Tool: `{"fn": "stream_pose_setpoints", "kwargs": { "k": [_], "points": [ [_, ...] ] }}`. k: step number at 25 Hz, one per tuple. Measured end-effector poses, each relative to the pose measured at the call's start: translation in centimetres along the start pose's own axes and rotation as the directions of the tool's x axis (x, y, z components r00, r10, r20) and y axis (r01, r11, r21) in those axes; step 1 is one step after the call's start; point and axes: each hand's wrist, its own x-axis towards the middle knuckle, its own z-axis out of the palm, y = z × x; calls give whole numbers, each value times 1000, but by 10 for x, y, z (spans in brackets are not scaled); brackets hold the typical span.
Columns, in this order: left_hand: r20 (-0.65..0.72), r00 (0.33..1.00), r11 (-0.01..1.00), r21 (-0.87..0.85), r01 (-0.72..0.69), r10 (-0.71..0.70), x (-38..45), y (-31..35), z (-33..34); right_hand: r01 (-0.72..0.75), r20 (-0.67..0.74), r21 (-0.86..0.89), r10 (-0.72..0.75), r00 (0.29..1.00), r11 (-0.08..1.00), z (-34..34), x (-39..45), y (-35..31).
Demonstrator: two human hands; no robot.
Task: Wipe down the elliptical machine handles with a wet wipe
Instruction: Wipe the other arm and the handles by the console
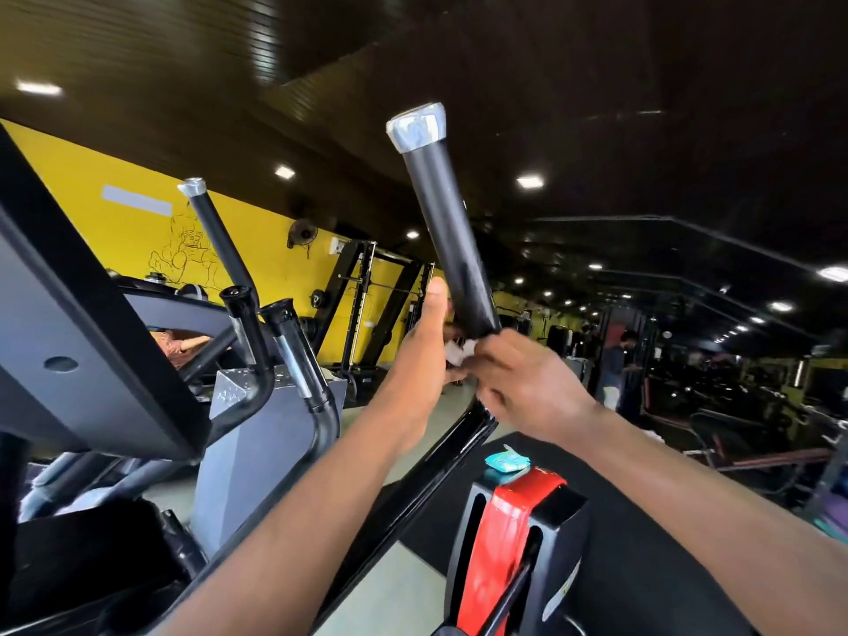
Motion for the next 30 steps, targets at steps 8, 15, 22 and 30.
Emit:
{"fn": "stream_pose_setpoints", "kwargs": {
  "k": [8, 15, 22, 30],
  "points": [
    [-88, 988, 992, -16, -125, 123, 5, 20, -6, -69, -199, -70, 54, 979, 995, -31, 79, 10],
    [-81, 969, 972, -17, -234, 232, 11, 42, -21, -86, -82, 21, 87, 993, 996, -54, 83, 24],
    [-108, 957, 962, -20, -274, 270, 11, 52, -24, 163, -101, -76, -170, 980, 984, -32, 66, 21],
    [-134, 933, 940, -33, -340, 333, 12, 70, -23, 46, -278, -68, -63, 959, 997, -37, 96, 18]
  ]
}}
